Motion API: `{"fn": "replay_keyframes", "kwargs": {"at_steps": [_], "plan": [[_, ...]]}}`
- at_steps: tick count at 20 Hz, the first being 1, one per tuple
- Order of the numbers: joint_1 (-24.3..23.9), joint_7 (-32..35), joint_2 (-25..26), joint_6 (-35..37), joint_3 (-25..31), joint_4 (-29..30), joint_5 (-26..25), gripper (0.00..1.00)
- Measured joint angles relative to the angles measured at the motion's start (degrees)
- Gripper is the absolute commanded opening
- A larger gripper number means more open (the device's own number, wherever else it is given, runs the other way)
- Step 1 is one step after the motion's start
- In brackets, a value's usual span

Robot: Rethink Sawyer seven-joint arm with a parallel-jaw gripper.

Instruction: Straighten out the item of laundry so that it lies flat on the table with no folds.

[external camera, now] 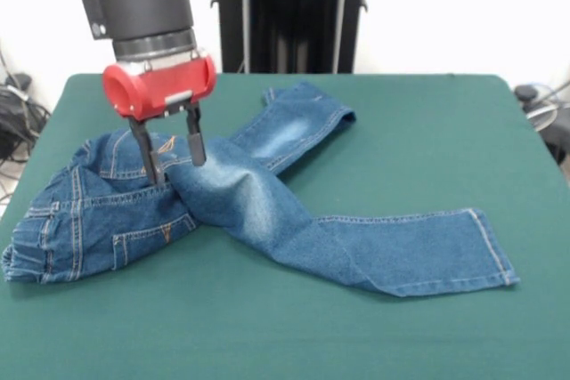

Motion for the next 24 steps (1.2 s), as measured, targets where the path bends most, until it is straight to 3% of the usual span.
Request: {"fn": "replay_keyframes", "kwargs": {"at_steps": [10,24], "plan": [[0.1,-1.8,6.8,3.5,0.0,-3.2,-7.4,1.00],[1.1,-1.8,9.0,8.9,0.0,-5.8,-10.2,1.00]]}}
